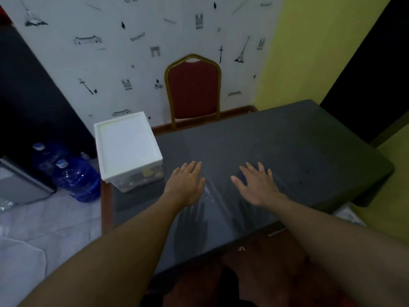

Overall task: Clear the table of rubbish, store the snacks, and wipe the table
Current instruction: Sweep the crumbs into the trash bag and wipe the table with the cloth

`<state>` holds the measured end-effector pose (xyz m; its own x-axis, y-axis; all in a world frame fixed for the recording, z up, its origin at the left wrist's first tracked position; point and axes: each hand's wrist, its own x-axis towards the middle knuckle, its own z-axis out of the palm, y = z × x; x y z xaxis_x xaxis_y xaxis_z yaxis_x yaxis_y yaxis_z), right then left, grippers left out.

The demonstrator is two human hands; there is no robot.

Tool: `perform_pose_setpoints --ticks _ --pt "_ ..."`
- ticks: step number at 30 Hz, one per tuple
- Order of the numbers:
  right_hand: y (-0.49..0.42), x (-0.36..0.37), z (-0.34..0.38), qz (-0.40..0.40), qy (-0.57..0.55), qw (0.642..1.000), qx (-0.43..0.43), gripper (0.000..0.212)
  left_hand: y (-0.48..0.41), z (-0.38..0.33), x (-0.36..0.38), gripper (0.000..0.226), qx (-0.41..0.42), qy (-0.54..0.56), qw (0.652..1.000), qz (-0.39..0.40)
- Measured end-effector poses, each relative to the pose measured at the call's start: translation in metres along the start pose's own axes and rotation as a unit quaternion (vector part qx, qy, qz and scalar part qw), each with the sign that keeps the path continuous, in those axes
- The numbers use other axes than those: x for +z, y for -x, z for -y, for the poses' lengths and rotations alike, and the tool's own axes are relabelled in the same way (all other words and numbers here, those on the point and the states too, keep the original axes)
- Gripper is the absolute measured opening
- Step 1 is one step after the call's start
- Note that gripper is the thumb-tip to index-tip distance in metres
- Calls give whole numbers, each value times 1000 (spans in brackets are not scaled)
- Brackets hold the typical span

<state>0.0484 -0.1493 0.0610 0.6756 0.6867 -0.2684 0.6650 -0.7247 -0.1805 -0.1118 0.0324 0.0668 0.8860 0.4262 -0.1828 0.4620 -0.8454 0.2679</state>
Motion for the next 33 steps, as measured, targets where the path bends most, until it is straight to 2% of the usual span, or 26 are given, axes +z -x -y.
perform_pose_setpoints --ticks 8,17,21,24,26,30,33 --pt "-67 19 -53 42 19 999 -21 74 -53 -16 44 62 -62 27 997 24" --pt "-115 72 -91 113 73 990 -31 68 -76 3 94 61 -152 64 986 35" --pt "-116 91 -99 24 56 997 -53 57 -75 16 109 61 -187 67 980 30" --pt "-129 105 -100 -70 -24 993 -92 44 -73 27 118 61 -209 63 976 15" --pt "-143 110 -91 -103 -71 986 -106 40 -71 38 122 61 -227 58 972 -2" --pt "-169 111 -39 -98 -121 973 -169 39 -62 67 132 58 -262 40 964 -18" --pt "-169 120 6 -72 -87 959 -261 39 -57 84 139 56 -243 25 969 -34"
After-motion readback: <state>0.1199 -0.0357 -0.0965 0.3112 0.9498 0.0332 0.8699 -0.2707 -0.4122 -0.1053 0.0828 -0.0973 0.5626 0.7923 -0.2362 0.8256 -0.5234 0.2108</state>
